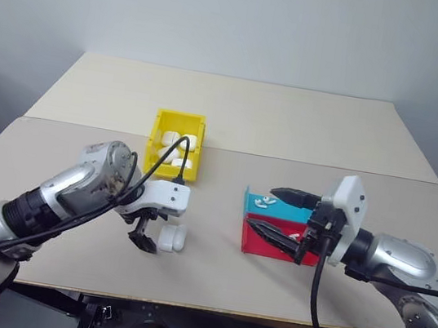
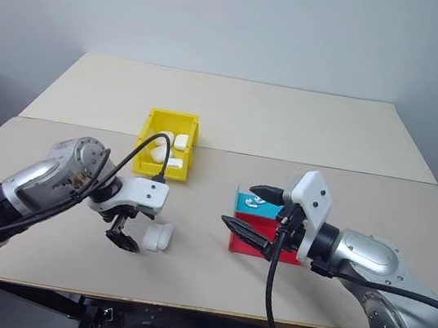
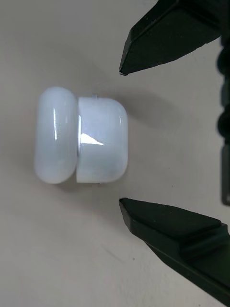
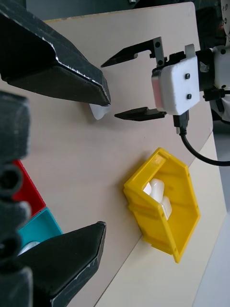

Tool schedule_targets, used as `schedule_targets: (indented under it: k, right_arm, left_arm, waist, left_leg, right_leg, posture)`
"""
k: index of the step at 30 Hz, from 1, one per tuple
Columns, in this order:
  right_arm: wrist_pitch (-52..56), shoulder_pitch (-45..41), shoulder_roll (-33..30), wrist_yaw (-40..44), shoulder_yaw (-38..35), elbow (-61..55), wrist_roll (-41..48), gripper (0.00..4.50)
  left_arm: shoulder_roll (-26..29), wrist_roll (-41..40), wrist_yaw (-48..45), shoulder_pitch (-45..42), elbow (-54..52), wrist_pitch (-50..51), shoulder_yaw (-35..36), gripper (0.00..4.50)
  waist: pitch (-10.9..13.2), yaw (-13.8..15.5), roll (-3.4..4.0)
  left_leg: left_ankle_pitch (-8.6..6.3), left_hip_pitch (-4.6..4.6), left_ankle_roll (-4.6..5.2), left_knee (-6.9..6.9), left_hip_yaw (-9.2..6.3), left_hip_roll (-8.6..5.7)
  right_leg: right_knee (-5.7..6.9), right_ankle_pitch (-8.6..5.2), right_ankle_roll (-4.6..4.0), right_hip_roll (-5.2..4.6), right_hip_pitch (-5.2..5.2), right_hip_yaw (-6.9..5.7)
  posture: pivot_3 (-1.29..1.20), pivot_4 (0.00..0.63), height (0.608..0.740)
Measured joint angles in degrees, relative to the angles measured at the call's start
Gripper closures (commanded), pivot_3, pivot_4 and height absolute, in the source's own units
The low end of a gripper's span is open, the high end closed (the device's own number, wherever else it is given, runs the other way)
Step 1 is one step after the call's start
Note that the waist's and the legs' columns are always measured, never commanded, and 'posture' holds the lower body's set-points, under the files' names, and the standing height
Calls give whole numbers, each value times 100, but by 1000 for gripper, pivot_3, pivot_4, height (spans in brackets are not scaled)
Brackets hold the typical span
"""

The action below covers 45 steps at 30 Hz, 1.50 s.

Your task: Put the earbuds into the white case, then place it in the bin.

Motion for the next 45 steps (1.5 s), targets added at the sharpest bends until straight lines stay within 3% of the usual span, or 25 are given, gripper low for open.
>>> schedule_targets:
  k: [17,26,34,37,40,45]
  right_arm:
    - [0,153,-41,62,-14,-63,15,0]
    - [-75,458,-776,887,-23,-172,36,0]
    - [-246,481,-978,1269,-23,-180,-10,0]
    - [-265,486,-1075,1366,-35,-177,-15,0]
    - [-270,491,-1099,1418,-36,-173,-18,0]
    - [-271,492,-1108,1419,-36,-173,-42,0]
  left_arm:
    - [-512,535,365,-163,147,-69,-448,22]
    - [-387,775,336,-69,53,-504,-522,22]
    - [-450,829,319,-61,60,-496,-507,22]
    - [-446,830,285,-41,47,-511,-499,625]
    - [-440,823,277,15,37,-582,-445,1601]
    - [-347,771,307,254,-33,-711,-172,1736]
  waist:
    - [0,-1,0]
    - [0,4,0]
    - [-2,8,3]
    - [-2,9,3]
    - [-2,9,3]
    - [-2,-13,3]
  left_leg:
    - [-1,-2,2,3,-2,0]
    - [-2,-1,4,4,-3,0]
    - [-3,2,5,6,-4,-1]
    - [-3,3,6,7,-3,-1]
    - [-3,4,6,8,-4,0]
    - [-4,4,7,6,-4,0]
  right_leg:
    - [0,0,0,0,0,0]
    - [-1,0,0,0,2,1]
    - [0,-1,1,0,6,1]
    - [0,-1,1,0,6,1]
    - [1,-1,1,0,6,1]
    - [0,-1,1,0,3,2]
  posture:
    - [0,150,740]
    - [0,150,740]
    - [0,150,740]
    - [0,150,740]
    - [0,150,740]
    - [0,150,740]
